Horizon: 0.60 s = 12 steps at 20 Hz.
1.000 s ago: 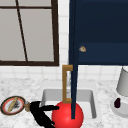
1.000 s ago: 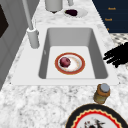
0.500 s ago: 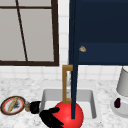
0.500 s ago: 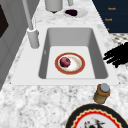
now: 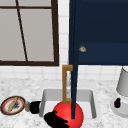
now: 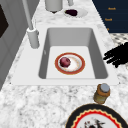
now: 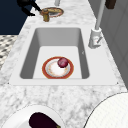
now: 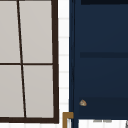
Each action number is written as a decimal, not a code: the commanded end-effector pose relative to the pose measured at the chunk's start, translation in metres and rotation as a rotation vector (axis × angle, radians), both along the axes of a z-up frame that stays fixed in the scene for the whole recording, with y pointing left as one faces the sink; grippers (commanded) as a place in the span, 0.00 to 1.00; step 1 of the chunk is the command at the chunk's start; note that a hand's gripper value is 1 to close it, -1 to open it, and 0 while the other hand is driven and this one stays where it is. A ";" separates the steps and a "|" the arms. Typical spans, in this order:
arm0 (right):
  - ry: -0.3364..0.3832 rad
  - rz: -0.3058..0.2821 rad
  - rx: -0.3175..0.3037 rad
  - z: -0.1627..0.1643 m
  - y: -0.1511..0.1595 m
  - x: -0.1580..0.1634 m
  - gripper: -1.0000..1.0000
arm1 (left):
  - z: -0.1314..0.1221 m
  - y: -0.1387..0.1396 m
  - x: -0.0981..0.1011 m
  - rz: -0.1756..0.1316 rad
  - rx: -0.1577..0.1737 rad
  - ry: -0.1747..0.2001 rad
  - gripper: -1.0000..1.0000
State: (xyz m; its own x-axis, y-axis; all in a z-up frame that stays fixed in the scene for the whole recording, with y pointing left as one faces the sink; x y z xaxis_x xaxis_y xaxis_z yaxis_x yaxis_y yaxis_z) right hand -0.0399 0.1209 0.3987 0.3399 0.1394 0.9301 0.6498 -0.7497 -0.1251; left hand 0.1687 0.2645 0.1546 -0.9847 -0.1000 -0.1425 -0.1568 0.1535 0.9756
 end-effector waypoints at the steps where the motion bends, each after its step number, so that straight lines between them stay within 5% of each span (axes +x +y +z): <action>1: 0.041 0.058 0.000 -0.014 -0.013 0.006 0.00 | 0.000 0.000 0.000 0.000 0.000 0.000 0.50; 12: 0.062 0.158 -0.087 -0.093 -0.046 0.024 0.00 | 0.000 0.000 0.000 0.000 0.000 0.000 0.50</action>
State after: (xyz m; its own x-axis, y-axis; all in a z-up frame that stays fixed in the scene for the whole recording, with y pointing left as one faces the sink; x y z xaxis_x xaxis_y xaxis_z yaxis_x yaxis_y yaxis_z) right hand -0.0183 0.0821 0.3292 0.3703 0.2541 0.8935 0.7140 -0.6931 -0.0989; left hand 0.1687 0.2645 0.1546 -0.9847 -0.1000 -0.1425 -0.1568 0.1535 0.9756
